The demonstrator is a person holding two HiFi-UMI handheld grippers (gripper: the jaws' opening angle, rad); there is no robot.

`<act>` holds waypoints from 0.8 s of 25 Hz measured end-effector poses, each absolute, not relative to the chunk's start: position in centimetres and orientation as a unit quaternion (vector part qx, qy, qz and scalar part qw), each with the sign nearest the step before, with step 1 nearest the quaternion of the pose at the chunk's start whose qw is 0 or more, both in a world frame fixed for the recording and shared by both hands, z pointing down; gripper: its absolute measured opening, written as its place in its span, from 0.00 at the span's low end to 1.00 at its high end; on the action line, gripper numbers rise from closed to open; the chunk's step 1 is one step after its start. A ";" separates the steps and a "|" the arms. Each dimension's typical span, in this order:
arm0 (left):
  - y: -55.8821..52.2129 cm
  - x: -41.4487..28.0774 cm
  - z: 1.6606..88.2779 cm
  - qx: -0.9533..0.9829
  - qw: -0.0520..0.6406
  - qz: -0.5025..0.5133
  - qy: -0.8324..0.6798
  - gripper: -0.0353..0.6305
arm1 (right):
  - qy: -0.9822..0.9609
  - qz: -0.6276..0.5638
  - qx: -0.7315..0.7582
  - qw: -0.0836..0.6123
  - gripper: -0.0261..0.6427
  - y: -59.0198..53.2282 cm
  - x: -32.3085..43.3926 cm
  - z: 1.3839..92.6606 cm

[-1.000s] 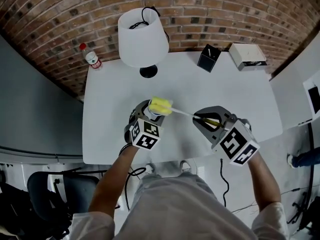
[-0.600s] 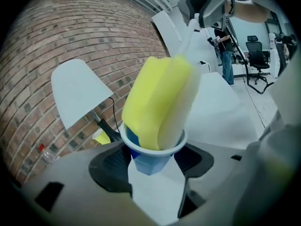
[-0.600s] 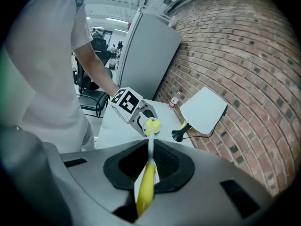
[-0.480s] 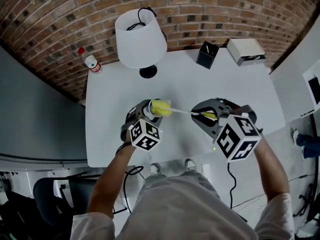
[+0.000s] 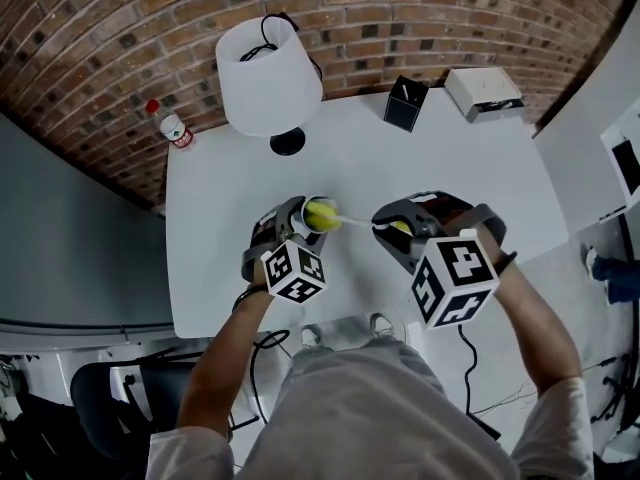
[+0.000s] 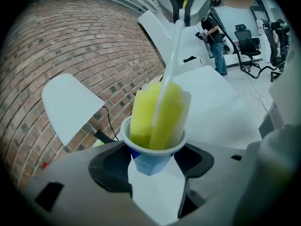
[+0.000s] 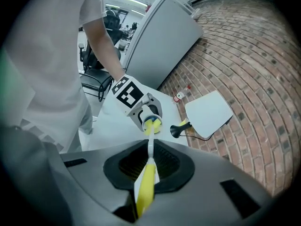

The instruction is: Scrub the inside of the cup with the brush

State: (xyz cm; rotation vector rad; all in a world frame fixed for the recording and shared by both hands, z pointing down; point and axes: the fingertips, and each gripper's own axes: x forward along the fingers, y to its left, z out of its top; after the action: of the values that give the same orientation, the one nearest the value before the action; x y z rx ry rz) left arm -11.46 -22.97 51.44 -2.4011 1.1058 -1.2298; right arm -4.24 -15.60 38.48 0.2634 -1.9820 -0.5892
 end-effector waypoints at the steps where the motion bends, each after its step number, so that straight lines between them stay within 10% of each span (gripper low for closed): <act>1: -23.0 -11.5 51.4 -0.817 0.116 -0.420 0.378 0.50 | -0.822 -0.240 0.114 0.504 0.09 -15.7 -4.3 38.7; 20: -22.8 -12.2 51.3 -0.786 0.166 -0.456 0.384 0.49 | -0.885 -0.013 0.179 0.431 0.09 -17.3 -5.1 41.3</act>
State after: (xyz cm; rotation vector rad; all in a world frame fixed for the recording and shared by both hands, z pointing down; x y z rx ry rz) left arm -12.22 -22.77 51.30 -2.2379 1.0937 -1.2972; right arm -5.06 -17.33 41.26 0.4468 -2.2065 -0.0322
